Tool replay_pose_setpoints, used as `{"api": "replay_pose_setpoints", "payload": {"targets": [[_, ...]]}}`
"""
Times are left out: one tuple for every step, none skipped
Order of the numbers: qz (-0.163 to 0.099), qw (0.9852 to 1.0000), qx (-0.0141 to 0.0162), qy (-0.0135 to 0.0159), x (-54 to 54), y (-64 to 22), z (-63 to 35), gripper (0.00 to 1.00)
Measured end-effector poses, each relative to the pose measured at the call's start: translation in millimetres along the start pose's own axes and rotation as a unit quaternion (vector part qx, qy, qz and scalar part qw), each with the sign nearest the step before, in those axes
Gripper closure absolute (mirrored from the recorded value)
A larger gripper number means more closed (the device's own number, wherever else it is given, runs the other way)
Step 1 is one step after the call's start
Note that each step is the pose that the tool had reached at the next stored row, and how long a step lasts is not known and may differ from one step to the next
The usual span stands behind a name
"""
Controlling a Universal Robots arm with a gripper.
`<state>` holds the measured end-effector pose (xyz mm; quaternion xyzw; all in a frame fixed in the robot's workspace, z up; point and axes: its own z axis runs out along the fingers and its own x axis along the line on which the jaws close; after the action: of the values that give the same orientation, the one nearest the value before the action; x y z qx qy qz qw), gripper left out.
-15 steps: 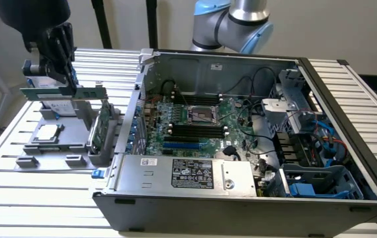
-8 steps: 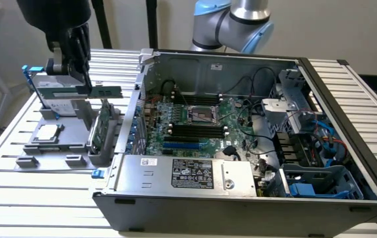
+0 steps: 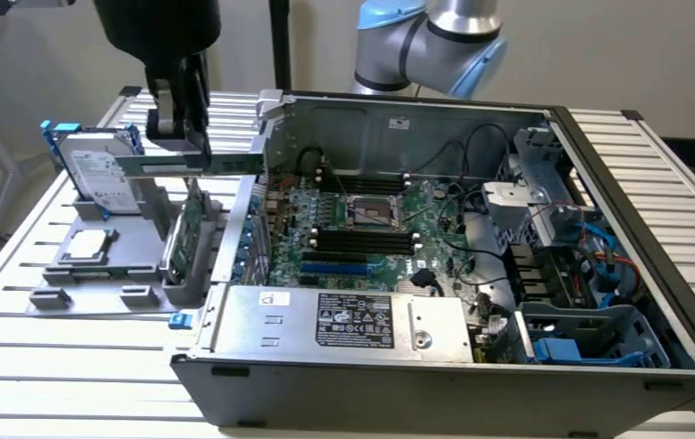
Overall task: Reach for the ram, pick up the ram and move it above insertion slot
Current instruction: 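Pick up the ram and move it above insertion slot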
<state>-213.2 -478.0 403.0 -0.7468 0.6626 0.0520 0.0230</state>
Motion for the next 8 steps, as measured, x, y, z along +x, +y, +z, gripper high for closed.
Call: {"api": "replay_pose_setpoints", "payload": {"targets": [[0.000, 1.0000, 0.0002, -0.0017, 0.4, -4.5, 0.0, 0.87], [0.000, 1.0000, 0.0003, -0.0031, 0.7, -9.0, 0.2, 0.87], [0.000, 1.0000, 0.0005, -0.0043, 1.0, -13.5, 0.3, 0.87], [0.000, 1.0000, 0.0006, -0.0054, 1.2, -18.4, 0.6, 0.87], [0.000, 1.0000, 0.0006, -0.0060, 1.4, -22.9, 0.9, 0.87], [0.000, 1.0000, 0.0005, -0.0065, 1.6, -27.2, 1.3, 0.87], [0.000, 1.0000, 0.0005, -0.0069, 1.6, -32.2, 1.8, 0.87], [0.000, 1.0000, 0.0004, -0.0071, 1.6, -36.7, 2.3, 0.87]]}}
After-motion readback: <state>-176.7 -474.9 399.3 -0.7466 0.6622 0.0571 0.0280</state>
